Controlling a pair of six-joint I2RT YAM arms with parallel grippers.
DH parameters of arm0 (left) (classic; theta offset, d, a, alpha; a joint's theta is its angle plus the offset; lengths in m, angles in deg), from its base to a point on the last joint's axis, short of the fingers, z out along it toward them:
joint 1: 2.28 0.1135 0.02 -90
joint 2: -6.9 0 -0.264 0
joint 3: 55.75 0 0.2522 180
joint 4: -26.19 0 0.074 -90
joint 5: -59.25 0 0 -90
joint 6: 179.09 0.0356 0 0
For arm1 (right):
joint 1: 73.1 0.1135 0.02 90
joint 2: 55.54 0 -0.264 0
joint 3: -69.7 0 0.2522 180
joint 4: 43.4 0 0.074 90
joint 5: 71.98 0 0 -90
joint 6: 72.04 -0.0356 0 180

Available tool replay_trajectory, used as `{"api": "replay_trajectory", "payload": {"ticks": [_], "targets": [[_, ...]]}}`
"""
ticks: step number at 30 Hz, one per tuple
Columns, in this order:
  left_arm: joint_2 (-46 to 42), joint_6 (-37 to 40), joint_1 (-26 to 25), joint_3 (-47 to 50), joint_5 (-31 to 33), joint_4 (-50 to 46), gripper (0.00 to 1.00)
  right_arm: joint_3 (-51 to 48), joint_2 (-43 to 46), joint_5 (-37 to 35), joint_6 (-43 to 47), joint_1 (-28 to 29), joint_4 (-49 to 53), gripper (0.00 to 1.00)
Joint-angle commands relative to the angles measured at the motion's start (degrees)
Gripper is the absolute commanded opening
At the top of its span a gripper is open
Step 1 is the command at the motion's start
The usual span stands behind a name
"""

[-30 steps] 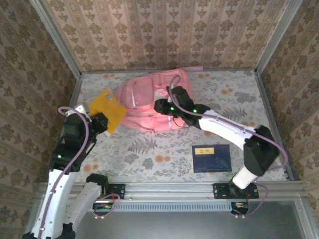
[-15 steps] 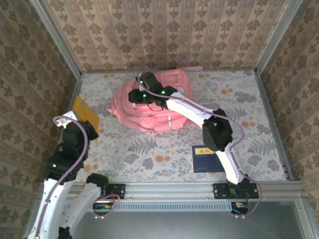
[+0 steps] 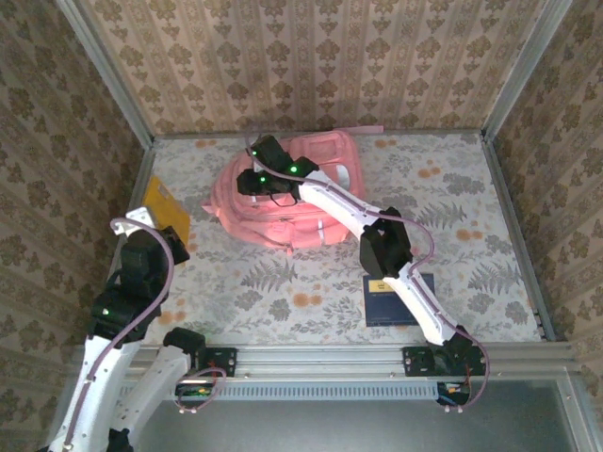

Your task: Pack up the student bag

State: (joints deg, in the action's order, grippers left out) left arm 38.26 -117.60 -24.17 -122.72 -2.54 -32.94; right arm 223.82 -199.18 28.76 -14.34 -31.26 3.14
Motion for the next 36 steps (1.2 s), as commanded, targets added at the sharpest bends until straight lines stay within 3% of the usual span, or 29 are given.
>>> {"api": "replay_trajectory", "payload": {"ticks": [1,12,16,20,29,36], "targets": [[-1.2,2.1,-0.8,-0.6,2.6,5.3,0.00,2.2,-0.1,-1.5,2.2,-0.2,2.1,0.35],[-2.1,2.9,-1.9,-0.5,3.5,5.8,0.00,2.7,2.3,-10.9,2.5,-1.0,3.5,0.42],[-2.4,3.1,-2.2,-0.4,3.8,6.0,0.00,3.1,2.3,-11.3,2.3,-1.4,3.8,0.42],[-2.7,3.3,-2.3,-0.3,3.6,6.2,0.00,5.9,0.2,-9.3,2.0,-1.6,4.9,0.43],[-3.0,3.6,-2.6,-0.2,3.7,6.2,0.00,25.5,-12.2,-1.1,-1.2,-1.9,14.1,0.40],[-3.3,3.6,-2.9,-0.2,3.8,6.3,0.00,27.6,-14.0,-0.9,-2.1,-1.8,15.5,0.39]]}}
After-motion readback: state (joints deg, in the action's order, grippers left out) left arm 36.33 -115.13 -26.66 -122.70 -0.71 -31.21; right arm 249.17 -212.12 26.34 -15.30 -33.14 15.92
